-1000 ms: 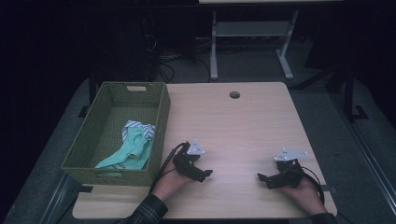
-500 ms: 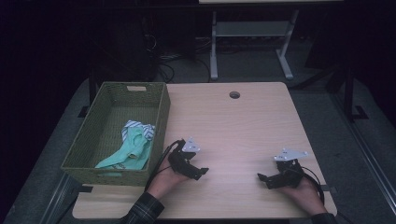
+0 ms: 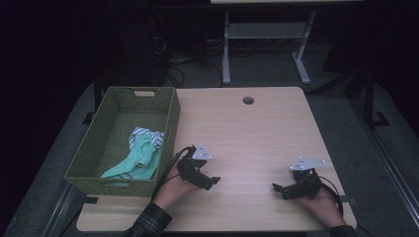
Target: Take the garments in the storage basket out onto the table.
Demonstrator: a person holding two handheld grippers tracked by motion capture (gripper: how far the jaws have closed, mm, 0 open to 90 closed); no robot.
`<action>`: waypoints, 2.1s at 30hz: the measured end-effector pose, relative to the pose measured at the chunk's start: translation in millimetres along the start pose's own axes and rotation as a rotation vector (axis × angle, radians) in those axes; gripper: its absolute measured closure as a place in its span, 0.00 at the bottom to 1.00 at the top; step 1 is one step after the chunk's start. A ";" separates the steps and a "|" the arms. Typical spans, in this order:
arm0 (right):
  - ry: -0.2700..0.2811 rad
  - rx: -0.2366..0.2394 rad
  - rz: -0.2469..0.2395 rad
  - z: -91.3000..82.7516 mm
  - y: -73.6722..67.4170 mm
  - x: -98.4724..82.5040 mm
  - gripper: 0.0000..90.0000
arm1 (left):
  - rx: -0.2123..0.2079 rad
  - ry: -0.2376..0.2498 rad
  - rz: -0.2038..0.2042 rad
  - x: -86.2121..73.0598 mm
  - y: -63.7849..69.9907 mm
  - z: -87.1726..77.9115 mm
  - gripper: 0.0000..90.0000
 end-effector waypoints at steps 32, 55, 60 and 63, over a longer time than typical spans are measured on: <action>0.001 -0.001 0.000 0.2 0.1 0.2 0.01 | -0.025 -0.012 0.002 15.2 1.0 -23.8 0.15; 0.002 -0.001 0.000 0.3 0.1 0.3 0.01 | -0.015 0.012 0.014 26.8 -4.1 -50.9 0.16; 0.002 -0.001 0.000 0.2 0.1 0.3 0.01 | -0.010 0.016 0.017 29.7 -6.0 -57.6 0.16; 0.002 -0.001 -0.001 0.3 0.2 0.3 0.01 | -0.009 0.015 0.016 31.3 -7.7 -61.0 0.16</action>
Point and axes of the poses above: each handheld gripper's, and its own axes: z roughly forward along the jaws, x roughly out of its top, y roughly to its right, the point moved 7 cm from there along z, roughly forward along the jaws, and after that the axes turned 9 degrees about -y, right-handed, at the moved point
